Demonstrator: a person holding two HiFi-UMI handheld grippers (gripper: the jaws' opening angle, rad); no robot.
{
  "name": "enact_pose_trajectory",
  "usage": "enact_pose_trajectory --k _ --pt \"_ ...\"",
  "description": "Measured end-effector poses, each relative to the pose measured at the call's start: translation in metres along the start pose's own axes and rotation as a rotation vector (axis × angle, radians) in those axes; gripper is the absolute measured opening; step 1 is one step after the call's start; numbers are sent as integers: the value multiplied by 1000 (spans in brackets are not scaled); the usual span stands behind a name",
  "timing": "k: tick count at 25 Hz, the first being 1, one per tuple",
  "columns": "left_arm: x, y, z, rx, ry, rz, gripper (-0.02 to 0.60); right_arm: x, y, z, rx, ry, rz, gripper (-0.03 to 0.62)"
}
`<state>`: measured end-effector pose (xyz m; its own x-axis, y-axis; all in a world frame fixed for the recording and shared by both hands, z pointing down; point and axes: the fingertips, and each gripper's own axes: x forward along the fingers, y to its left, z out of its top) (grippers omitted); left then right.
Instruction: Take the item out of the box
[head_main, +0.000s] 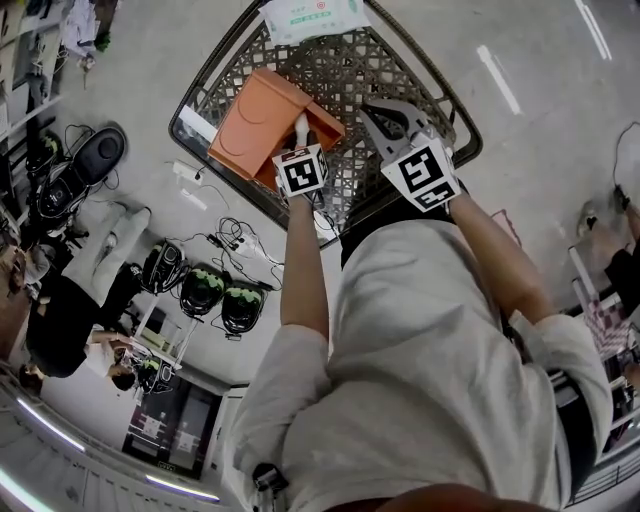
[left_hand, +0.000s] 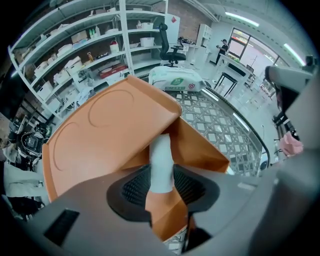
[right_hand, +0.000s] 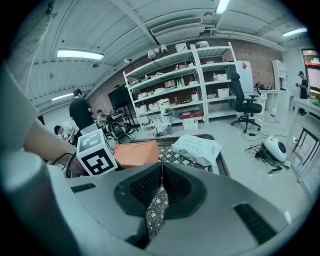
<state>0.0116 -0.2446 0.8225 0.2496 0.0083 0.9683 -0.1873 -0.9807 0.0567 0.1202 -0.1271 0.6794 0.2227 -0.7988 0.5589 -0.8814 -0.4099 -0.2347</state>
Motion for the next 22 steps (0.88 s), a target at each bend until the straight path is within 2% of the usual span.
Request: enact_pose_trajectory --k 10,22 --pt "11 -2 -2 -13 22 -9 132 -2 -4 -2 0 6 -5 5" --pt "3 -2 -3 -10 11 -12 132 -2 -3 0 -17 -5 0 5"
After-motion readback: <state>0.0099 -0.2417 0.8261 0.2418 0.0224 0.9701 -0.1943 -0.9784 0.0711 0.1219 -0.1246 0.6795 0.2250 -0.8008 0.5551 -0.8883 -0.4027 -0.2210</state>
